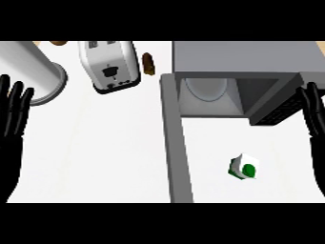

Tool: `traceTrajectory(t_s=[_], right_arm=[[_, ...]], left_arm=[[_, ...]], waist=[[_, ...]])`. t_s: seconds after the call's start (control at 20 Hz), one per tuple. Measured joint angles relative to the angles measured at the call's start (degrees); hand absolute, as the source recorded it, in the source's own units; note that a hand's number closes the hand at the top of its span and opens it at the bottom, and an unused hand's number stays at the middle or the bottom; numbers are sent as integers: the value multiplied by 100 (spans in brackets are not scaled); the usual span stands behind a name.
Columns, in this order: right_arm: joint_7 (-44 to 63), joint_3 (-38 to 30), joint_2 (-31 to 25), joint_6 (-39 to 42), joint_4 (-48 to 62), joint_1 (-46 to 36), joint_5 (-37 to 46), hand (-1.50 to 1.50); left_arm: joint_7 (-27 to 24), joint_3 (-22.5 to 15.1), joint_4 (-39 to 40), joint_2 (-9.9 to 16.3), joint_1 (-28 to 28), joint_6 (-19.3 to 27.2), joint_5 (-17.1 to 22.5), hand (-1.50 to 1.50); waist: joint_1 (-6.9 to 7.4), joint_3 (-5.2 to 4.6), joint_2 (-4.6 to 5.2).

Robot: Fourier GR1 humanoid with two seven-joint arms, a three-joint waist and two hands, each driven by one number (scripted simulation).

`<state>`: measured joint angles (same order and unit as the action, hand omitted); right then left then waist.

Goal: Pick up the milk, place it into the microwave and close the microwave

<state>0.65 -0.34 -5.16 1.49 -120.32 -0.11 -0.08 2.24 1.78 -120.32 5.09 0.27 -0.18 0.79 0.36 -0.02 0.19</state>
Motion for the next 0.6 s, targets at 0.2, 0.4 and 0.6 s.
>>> traceTrajectory(t_s=[0.2, 0.4, 0.6], right_arm=[[-23, 486, 278, -506, -151, 211, 512, -150], [149, 1482, 424, -1170, -277, 382, 738, -150], [352, 2415, 480, -1634, -368, 526, 722, -150]], left_arm=[[152, -71, -238, -32, 67, 79, -176, -150], [357, 20, -323, -106, 156, 108, 45, -150], [488, 72, -526, -237, 520, 57, 422, -150]], waist=[[-20, 1, -18], [3, -1, -25], [8, -1, -31]])
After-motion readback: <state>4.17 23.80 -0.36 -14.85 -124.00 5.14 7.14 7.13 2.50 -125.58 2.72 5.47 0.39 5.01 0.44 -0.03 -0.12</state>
